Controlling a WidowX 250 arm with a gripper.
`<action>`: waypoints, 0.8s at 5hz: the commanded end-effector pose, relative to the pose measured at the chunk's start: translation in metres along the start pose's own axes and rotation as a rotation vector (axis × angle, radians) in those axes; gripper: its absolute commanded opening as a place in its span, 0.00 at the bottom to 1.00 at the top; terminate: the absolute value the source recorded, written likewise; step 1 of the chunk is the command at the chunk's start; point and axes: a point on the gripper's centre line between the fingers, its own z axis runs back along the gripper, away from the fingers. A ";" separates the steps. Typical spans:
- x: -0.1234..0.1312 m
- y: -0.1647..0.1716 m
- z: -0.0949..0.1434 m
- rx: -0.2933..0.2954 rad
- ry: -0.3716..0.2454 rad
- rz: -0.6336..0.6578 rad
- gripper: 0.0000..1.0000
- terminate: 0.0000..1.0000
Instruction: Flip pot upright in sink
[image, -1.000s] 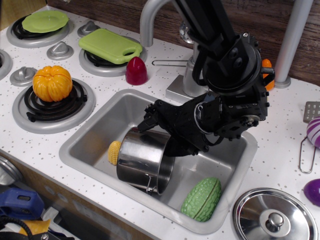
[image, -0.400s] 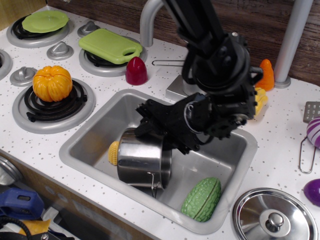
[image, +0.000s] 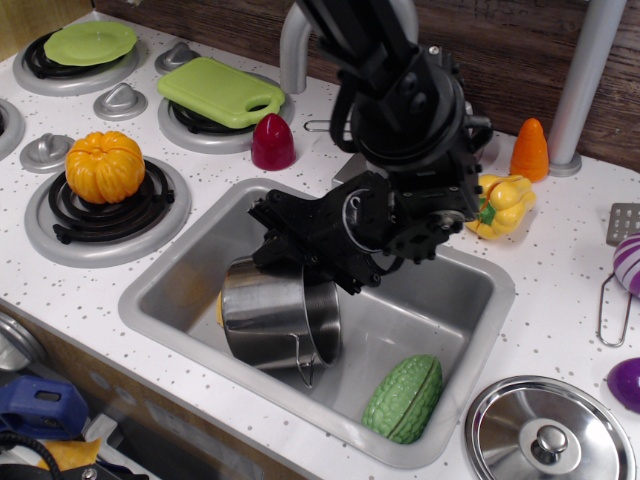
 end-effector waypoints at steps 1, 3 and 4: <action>0.011 -0.005 0.010 -0.147 -0.079 0.181 0.00 0.00; 0.012 0.007 0.008 -0.283 -0.150 0.170 0.00 0.00; 0.013 0.011 0.006 -0.363 -0.196 0.155 0.00 0.00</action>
